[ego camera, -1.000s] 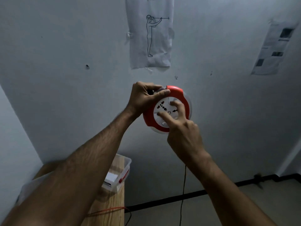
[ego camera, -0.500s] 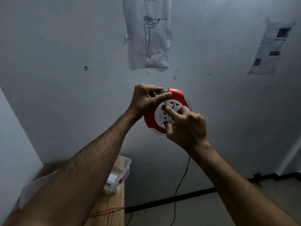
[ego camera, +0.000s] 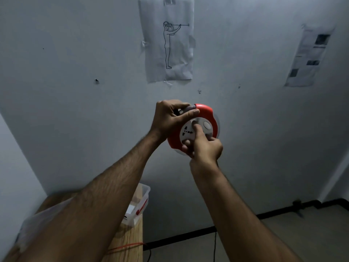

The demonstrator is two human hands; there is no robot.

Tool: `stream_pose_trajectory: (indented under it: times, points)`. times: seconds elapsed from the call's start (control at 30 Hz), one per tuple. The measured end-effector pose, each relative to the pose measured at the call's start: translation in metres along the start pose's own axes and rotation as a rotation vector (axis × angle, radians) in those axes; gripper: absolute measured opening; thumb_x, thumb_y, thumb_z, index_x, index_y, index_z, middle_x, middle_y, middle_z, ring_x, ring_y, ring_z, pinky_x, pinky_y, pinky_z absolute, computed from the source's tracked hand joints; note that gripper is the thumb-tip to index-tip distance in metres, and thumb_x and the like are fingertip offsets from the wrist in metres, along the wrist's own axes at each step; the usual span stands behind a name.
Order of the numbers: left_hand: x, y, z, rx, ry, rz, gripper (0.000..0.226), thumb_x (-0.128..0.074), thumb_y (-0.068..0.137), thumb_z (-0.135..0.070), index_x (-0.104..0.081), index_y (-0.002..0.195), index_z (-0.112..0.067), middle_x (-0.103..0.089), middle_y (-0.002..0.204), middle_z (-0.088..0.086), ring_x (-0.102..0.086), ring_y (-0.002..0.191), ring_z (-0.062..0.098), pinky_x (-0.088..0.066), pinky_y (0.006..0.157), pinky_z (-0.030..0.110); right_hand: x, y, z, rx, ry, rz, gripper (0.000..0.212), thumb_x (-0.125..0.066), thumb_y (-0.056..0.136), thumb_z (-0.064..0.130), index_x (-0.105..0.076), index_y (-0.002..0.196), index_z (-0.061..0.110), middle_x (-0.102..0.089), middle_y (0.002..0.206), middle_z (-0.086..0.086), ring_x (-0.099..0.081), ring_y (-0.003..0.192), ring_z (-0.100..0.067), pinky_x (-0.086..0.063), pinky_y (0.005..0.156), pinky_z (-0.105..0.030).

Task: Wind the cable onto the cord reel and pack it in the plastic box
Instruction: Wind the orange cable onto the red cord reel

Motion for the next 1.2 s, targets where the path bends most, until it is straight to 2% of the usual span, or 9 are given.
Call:
stream_pose_trajectory:
  times: [0.17,0.27,0.33,0.47,0.53,0.67,0.83,1.1,1.2]
  points:
    - [0.005,-0.001,0.003,-0.003,0.015,0.002,0.030,-0.083,0.084,-0.034,-0.081,0.098,-0.007,-0.078,0.082,0.009,-0.072,0.071,0.021,-0.057,0.060,0.045,-0.010,-0.009,0.008,-0.371,0.430,0.115,0.046,-0.075,0.091,0.025,-0.055,0.119,-0.005,-0.071,0.093,-0.024,-0.071,0.062,-0.019,-0.055,0.045,-0.024]
    - [0.012,0.002,0.006,0.036,-0.019,-0.025,0.028,-0.082,0.086,-0.031,-0.081,0.097,-0.005,-0.078,0.083,0.009,-0.074,0.072,0.019,-0.059,0.061,0.045,-0.006,-0.013,0.012,-0.335,0.306,0.184,0.029,-0.062,0.100,0.019,-0.054,0.117,-0.003,-0.070,0.090,-0.026,-0.067,0.060,-0.019,-0.056,0.046,-0.025]
    - [0.017,0.003,0.008,0.066,-0.063,-0.041,0.027,-0.081,0.087,-0.029,-0.081,0.099,-0.005,-0.079,0.086,0.008,-0.076,0.074,0.016,-0.062,0.063,0.044,0.003,-0.016,0.014,0.021,-0.031,0.221,0.017,-0.062,0.100,0.018,-0.059,0.106,0.003,-0.073,0.089,-0.022,-0.069,0.059,-0.018,-0.059,0.051,-0.029]
    - [0.026,0.004,0.009,0.096,-0.112,-0.024,0.024,-0.081,0.088,-0.025,-0.080,0.102,-0.004,-0.079,0.089,0.008,-0.077,0.076,0.015,-0.065,0.066,0.041,0.021,-0.009,0.017,1.395,-0.891,0.254,0.015,-0.066,0.095,0.013,-0.065,0.109,0.008,-0.072,0.110,-0.013,-0.075,0.081,-0.024,-0.065,0.064,-0.036]
    - [0.028,0.005,0.008,0.092,-0.120,0.001,0.022,-0.080,0.089,-0.023,-0.080,0.100,-0.005,-0.079,0.088,0.008,-0.078,0.075,0.016,-0.065,0.066,0.041,0.024,0.000,0.016,1.627,-1.270,0.398,0.030,-0.063,0.092,0.008,-0.064,0.122,0.010,-0.059,0.134,-0.024,-0.073,0.086,-0.039,-0.065,0.063,-0.042]
    - [0.028,0.003,0.005,0.084,-0.152,0.043,0.016,-0.079,0.089,-0.019,-0.079,0.100,-0.007,-0.080,0.090,0.011,-0.079,0.076,0.019,-0.065,0.067,0.043,0.028,0.009,0.029,1.600,-1.636,0.515,0.052,-0.062,0.089,0.007,-0.056,0.138,0.022,-0.034,0.154,-0.030,-0.070,0.088,-0.043,-0.063,0.060,-0.041]
    - [0.019,0.001,0.004,0.102,-0.146,0.088,0.021,-0.081,0.088,-0.022,-0.080,0.099,-0.005,-0.080,0.089,0.008,-0.078,0.076,0.018,-0.065,0.067,0.042,0.030,0.007,0.032,1.643,-1.757,0.471,0.061,-0.080,0.082,0.014,-0.060,0.139,0.027,-0.050,0.140,-0.031,-0.072,0.086,-0.043,-0.063,0.061,-0.044]
    - [0.008,-0.001,0.004,0.119,-0.105,0.080,0.023,-0.081,0.087,-0.028,-0.080,0.100,-0.008,-0.080,0.089,0.008,-0.078,0.075,0.016,-0.065,0.065,0.042,0.033,0.019,0.026,1.532,-1.434,0.249,0.064,-0.082,0.075,0.039,-0.065,0.134,0.021,-0.070,0.094,-0.021,-0.069,0.065,-0.036,-0.061,0.059,-0.039]
    - [0.001,-0.005,0.007,0.147,-0.110,0.044,0.025,-0.080,0.088,-0.031,-0.081,0.099,-0.008,-0.080,0.089,0.009,-0.078,0.074,0.016,-0.064,0.064,0.046,0.032,0.019,0.020,1.376,-1.219,0.142,0.064,-0.076,0.080,0.050,-0.065,0.133,0.015,-0.076,0.103,-0.016,-0.075,0.078,-0.030,-0.064,0.069,-0.036]
Point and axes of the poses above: each hand's wrist, its own y-axis towards the middle knuckle, its own x-axis out of the back of the hand, z = x × y, the point moved 2 cm from there along y, towards the middle knuckle
